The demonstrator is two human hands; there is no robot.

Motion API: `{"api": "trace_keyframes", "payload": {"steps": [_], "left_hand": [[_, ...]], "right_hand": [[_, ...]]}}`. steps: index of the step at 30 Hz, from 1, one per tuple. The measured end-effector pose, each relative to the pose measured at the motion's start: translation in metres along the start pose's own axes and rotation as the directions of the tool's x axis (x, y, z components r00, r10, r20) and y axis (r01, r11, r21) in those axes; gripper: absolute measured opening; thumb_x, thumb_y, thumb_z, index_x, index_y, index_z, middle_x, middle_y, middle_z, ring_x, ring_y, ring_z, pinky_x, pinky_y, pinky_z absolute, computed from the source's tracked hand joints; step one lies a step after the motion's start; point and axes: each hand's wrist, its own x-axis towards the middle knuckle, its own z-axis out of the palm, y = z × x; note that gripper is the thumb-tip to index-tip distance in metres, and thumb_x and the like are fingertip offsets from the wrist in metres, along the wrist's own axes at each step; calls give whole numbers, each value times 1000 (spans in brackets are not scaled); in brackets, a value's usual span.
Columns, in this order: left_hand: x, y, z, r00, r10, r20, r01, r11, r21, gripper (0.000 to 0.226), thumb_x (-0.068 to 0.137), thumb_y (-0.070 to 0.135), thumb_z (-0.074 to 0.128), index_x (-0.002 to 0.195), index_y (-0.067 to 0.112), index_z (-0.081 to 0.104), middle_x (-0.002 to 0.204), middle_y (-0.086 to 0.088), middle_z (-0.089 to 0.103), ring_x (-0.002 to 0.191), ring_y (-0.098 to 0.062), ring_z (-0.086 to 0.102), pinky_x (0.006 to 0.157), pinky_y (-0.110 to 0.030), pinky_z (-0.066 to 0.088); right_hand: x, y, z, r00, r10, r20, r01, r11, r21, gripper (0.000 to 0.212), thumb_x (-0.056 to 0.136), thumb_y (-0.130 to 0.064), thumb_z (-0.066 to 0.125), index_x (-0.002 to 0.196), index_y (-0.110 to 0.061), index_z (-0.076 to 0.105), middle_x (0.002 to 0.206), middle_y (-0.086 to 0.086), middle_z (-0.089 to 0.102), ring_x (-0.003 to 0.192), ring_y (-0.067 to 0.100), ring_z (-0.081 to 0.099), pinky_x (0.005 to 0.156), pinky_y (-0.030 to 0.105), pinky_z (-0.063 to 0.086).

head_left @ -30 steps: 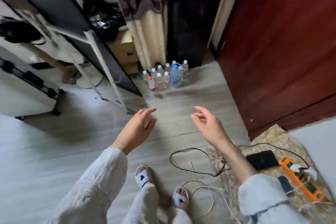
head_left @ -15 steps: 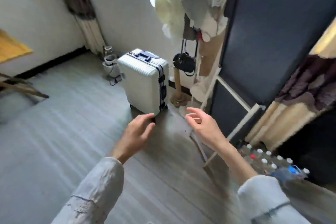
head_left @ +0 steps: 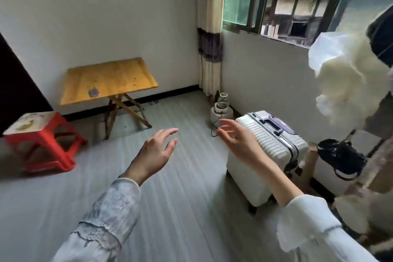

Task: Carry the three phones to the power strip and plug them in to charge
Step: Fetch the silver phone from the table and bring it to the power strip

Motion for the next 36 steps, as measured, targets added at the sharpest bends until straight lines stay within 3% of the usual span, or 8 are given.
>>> {"api": "trace_keyframes", "payload": {"steps": [7,18,24,28,36], "left_hand": [[98,-73,-46,981,-138,-133,140,990,5,32,93,25,46,124,22,52,128,0,54,121,-16,48,101,-27,34],[221,-245,-124,911,-277,-306,288,958,-9,33,91,23,48,124,20,53,125,3,56,115,-7,49,96,-22,34],[283,-358,-178,892,-322,-316,333,943,-20,33,92,20,48,124,17,53,124,2,56,109,-3,48,91,-17,32],[323,-424,-210,879,-368,-303,380,925,-21,32,92,18,48,123,14,54,123,-2,57,115,-12,51,94,-17,32],[414,-548,-234,869,-424,-254,429,903,-36,32,92,19,48,123,15,54,123,-1,57,115,-13,52,94,-19,34]], "right_hand": [[158,-31,54,977,-170,131,171,985,5,34,89,-24,56,121,-15,55,106,2,67,94,10,61,83,19,42],[360,-96,210,895,-315,317,314,948,54,36,91,-24,53,125,-13,52,114,5,66,107,14,60,85,16,39],[458,-129,316,882,-304,360,308,950,49,38,91,-24,53,127,-12,51,118,7,64,111,18,60,88,18,40],[515,-144,375,871,-278,406,289,957,35,36,91,-24,53,126,-13,52,117,7,65,110,17,59,87,16,39],[639,-149,481,859,-220,462,241,970,13,36,91,-23,53,126,-12,52,118,7,64,110,17,60,80,8,35]]}}
